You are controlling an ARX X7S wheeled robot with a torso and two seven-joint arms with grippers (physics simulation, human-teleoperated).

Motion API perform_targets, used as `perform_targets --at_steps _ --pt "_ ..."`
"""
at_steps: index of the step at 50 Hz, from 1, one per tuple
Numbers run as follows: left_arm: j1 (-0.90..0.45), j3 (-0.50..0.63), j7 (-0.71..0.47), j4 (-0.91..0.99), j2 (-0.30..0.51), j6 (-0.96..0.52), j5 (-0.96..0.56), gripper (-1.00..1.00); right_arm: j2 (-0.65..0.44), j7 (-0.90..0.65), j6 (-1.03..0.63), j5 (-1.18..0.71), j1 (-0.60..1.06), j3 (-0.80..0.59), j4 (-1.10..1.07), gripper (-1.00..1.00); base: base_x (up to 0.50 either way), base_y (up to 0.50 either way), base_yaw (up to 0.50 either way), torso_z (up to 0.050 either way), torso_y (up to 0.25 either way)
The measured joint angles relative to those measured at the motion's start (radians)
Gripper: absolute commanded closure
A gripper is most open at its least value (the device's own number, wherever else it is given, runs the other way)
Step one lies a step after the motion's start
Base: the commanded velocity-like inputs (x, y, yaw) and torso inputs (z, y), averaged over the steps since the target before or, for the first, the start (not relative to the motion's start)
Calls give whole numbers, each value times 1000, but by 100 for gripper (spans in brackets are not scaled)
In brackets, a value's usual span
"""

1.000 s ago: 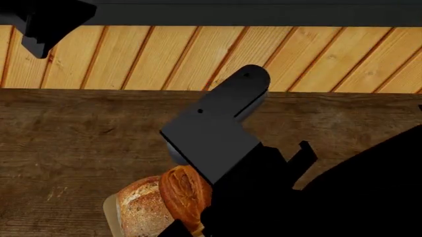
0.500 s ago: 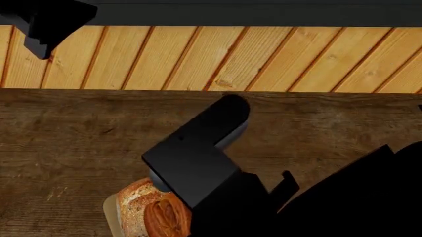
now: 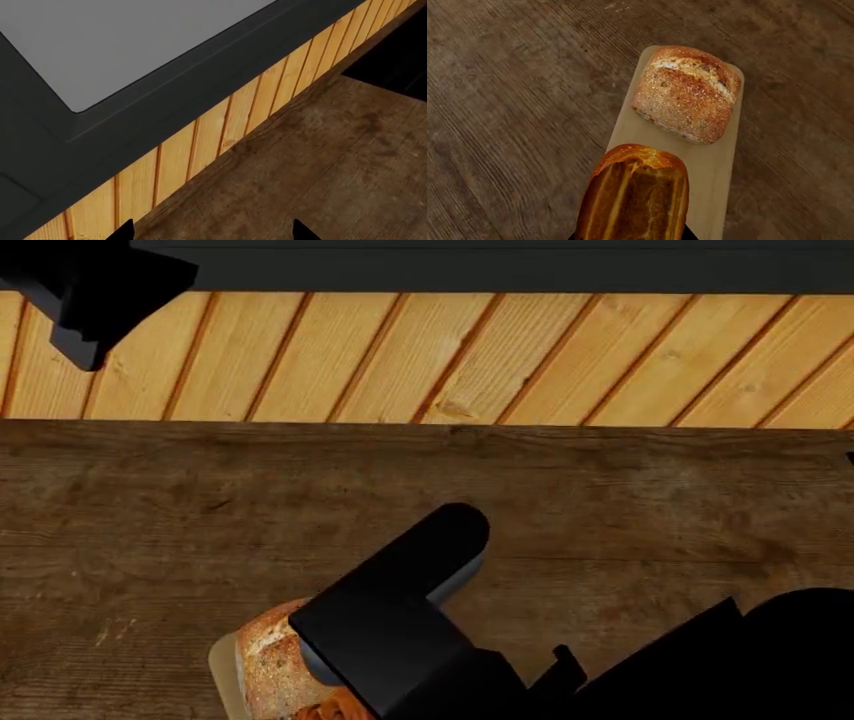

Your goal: Place all breads on the cutting board.

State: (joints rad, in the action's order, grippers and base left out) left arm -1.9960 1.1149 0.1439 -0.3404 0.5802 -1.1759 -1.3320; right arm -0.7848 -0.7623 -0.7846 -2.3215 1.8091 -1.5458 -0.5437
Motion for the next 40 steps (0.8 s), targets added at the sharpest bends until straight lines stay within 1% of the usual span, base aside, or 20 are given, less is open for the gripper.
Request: perform_targets --at_steps 15,40 --pt "19 1 -9 10 4 4 -4 -100 2 30 5 81 -62 -17 37 100 0 0 0 1 1" --pt "46 3 -21 31 12 6 -12 -100 50 98 1 214 -137 -45 139 100 0 0 0 0 0"
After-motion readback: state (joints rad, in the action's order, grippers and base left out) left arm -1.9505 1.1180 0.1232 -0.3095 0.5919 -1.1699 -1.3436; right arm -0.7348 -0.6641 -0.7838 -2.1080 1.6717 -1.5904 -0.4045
